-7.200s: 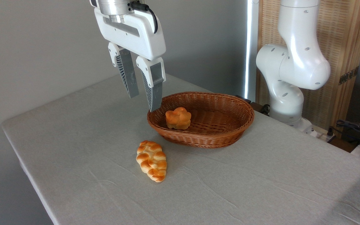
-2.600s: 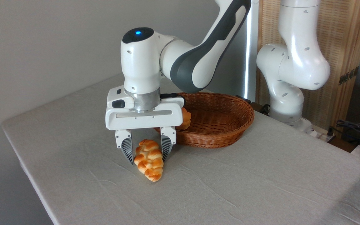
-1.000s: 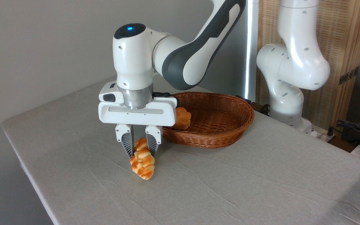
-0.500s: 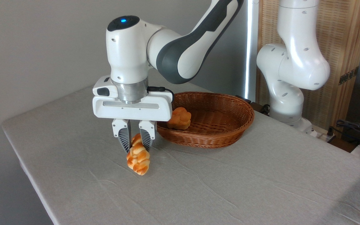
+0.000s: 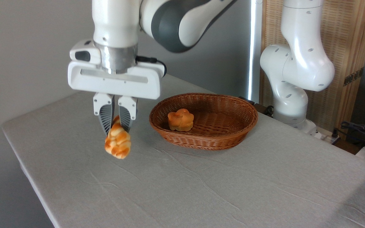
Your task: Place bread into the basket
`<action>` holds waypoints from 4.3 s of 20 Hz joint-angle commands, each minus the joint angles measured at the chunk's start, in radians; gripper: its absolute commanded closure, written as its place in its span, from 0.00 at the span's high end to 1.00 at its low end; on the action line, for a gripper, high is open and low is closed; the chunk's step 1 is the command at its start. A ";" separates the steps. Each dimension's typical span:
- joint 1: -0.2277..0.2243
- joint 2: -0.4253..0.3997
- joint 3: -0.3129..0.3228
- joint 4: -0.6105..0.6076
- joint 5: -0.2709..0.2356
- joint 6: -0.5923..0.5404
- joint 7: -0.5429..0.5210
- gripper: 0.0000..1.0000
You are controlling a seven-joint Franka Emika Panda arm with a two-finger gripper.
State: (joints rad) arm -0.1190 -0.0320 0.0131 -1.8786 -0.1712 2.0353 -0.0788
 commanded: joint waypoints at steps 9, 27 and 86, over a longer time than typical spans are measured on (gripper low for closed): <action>-0.123 -0.368 0.015 -0.304 0.148 -0.435 0.718 0.33; -0.205 -0.424 0.013 -0.493 0.157 -0.397 0.841 1.00; 0.082 -0.009 -0.032 0.285 0.154 -0.475 0.775 1.00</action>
State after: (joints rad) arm -0.0488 -0.0577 -0.0065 -1.6247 -0.0272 1.5911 0.7184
